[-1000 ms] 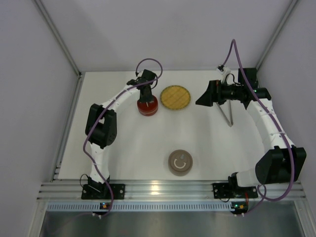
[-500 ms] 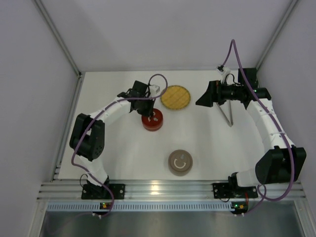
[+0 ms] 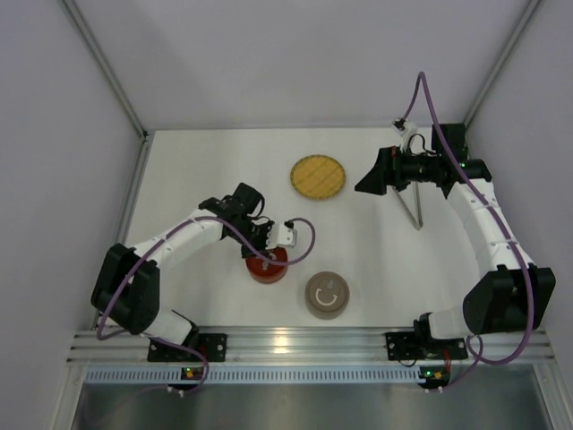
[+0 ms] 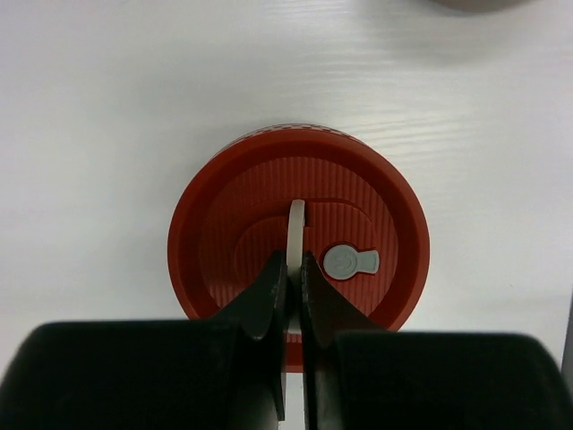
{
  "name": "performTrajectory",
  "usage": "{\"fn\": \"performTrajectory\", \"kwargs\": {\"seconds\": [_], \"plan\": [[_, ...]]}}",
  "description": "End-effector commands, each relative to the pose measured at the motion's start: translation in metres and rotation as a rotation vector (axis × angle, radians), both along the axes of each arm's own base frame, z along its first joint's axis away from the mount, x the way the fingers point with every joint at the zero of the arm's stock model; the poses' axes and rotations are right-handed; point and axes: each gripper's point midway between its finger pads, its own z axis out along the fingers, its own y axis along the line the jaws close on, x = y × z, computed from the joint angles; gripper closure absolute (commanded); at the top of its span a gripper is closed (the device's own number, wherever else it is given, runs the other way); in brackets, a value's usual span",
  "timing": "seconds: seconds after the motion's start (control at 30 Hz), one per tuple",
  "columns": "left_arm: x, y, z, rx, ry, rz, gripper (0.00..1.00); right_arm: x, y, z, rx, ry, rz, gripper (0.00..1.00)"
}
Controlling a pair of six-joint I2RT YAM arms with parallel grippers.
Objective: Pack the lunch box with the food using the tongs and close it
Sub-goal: Close the box lid on the packing box, then adjust the box lid on the packing box.
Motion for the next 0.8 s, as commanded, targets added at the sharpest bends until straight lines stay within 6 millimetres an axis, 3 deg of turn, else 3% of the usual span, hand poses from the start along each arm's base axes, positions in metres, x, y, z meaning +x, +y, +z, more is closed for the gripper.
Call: {"fn": "performTrajectory", "kwargs": {"seconds": [0.0,0.03,0.13,0.6,0.73,0.77], "plan": [[-0.091,0.038,-0.037,0.147,0.197,-0.325,1.00,-0.001,-0.004,0.009,0.005,-0.036,0.009,0.01],[-0.103,0.036,-0.038,0.149,0.210,-0.364,1.00,-0.001,-0.004,0.009,0.005,-0.035,0.009,0.01],[-0.113,0.027,-0.035,0.134,0.211,-0.386,1.00,-0.002,-0.004,0.009,0.005,-0.033,0.007,0.01],[-0.097,-0.003,-0.029,0.067,0.124,-0.270,0.94,-0.004,-0.005,0.009,-0.002,-0.044,0.008,0.01],[-0.093,-0.006,-0.027,0.056,0.108,-0.254,0.80,-0.004,-0.004,0.009,0.001,-0.041,0.009,0.01],[-0.092,-0.006,-0.026,0.055,0.106,-0.250,0.69,-0.005,-0.004,0.009,0.001,-0.043,0.009,0.00]]}}
